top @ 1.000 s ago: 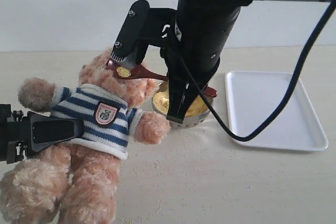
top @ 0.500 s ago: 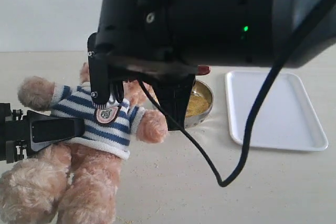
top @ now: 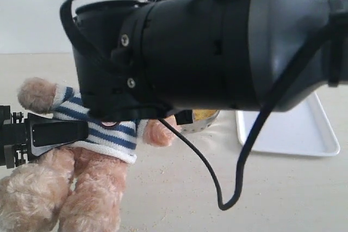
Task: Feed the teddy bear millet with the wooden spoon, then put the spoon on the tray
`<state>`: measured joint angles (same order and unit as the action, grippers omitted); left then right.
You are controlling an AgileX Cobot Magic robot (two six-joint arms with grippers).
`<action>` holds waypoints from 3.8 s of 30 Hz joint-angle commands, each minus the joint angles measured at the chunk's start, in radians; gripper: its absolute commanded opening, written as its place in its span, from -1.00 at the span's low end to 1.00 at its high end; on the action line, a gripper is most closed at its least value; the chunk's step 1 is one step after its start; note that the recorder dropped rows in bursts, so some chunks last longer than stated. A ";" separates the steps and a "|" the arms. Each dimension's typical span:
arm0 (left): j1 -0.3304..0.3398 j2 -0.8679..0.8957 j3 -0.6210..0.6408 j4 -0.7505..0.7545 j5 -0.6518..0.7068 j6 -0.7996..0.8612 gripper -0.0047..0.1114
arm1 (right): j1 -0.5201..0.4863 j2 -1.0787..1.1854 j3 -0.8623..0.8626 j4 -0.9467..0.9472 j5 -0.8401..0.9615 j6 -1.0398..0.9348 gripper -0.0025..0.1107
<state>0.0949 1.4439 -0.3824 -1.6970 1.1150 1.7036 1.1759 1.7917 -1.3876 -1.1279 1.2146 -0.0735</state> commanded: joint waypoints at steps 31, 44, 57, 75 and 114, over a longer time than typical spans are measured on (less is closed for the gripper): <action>0.002 0.001 0.000 -0.010 0.037 0.002 -0.83 | 0.019 -0.215 0.158 0.110 0.006 0.223 -0.96; 0.002 0.001 0.000 0.004 0.042 0.002 -0.83 | -0.183 -0.273 0.156 0.429 -0.032 0.098 -0.96; 0.002 0.001 0.000 0.006 0.039 0.002 -0.83 | -0.507 -0.284 0.022 0.985 -0.050 -0.238 -0.96; 0.002 0.001 0.000 0.014 0.039 0.002 -0.83 | -0.588 -0.139 -0.010 0.946 0.006 -0.244 -0.96; 0.002 0.001 0.000 0.014 0.025 0.002 -0.83 | -0.333 0.313 -0.010 -0.017 -0.017 -0.055 -0.96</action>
<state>0.0949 1.4439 -0.3824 -1.6728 1.1223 1.7036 0.8183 2.0895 -1.3937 -1.0970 1.2002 -0.1430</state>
